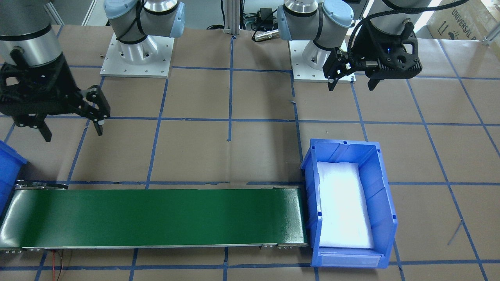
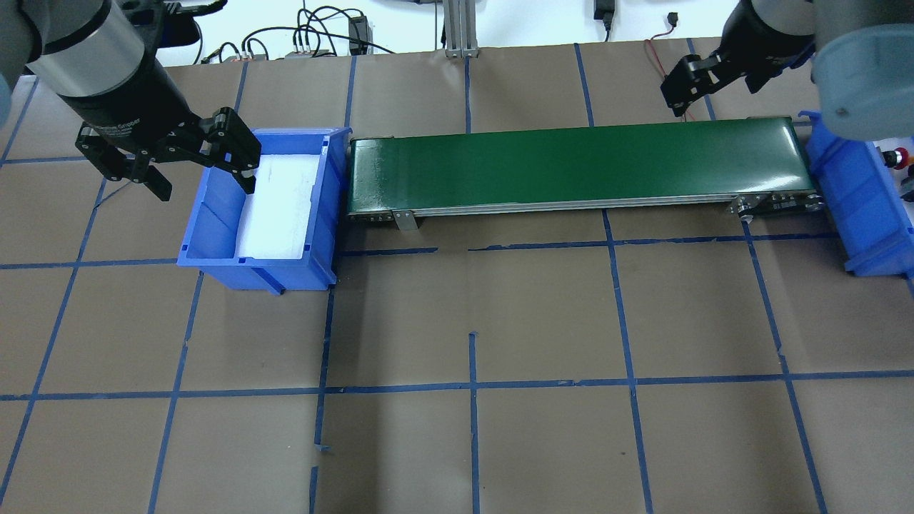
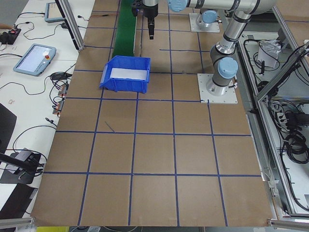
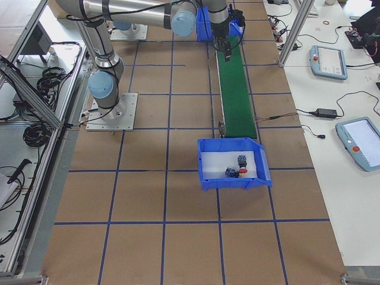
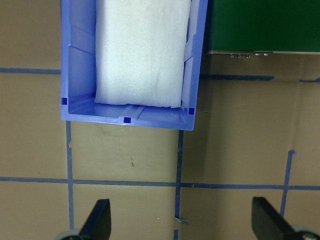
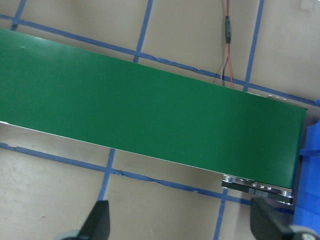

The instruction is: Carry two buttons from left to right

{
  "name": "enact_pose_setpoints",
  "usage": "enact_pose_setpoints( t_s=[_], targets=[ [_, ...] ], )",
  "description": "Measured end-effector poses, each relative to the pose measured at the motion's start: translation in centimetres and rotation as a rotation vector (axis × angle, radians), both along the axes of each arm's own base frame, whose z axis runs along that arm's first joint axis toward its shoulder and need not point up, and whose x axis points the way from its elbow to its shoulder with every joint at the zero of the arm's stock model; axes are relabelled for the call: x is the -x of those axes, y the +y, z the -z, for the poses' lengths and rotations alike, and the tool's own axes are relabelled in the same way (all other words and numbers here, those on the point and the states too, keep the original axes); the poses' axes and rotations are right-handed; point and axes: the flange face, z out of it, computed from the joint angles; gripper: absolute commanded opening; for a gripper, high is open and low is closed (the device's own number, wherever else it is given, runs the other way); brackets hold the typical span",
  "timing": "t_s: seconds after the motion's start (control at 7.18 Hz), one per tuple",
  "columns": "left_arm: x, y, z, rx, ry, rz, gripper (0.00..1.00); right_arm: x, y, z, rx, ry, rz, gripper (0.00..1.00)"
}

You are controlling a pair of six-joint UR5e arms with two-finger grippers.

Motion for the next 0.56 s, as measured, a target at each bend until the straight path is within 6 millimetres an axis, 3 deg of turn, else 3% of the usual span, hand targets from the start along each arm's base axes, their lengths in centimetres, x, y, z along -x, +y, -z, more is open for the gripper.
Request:
enact_pose_setpoints(
  t_s=[0.14, 0.56],
  targets=[
    [0.0, 0.0, 0.0, 0.0, 0.0, 0.0, 1.0, -2.3, 0.7, -0.1, -0.003, 0.035, 0.016, 1.0],
    [0.0, 0.0, 0.0, 0.001, 0.0, 0.0, 1.0, -3.9, 1.8, 0.2, -0.064, 0.087, 0.031, 1.0]
  ],
)
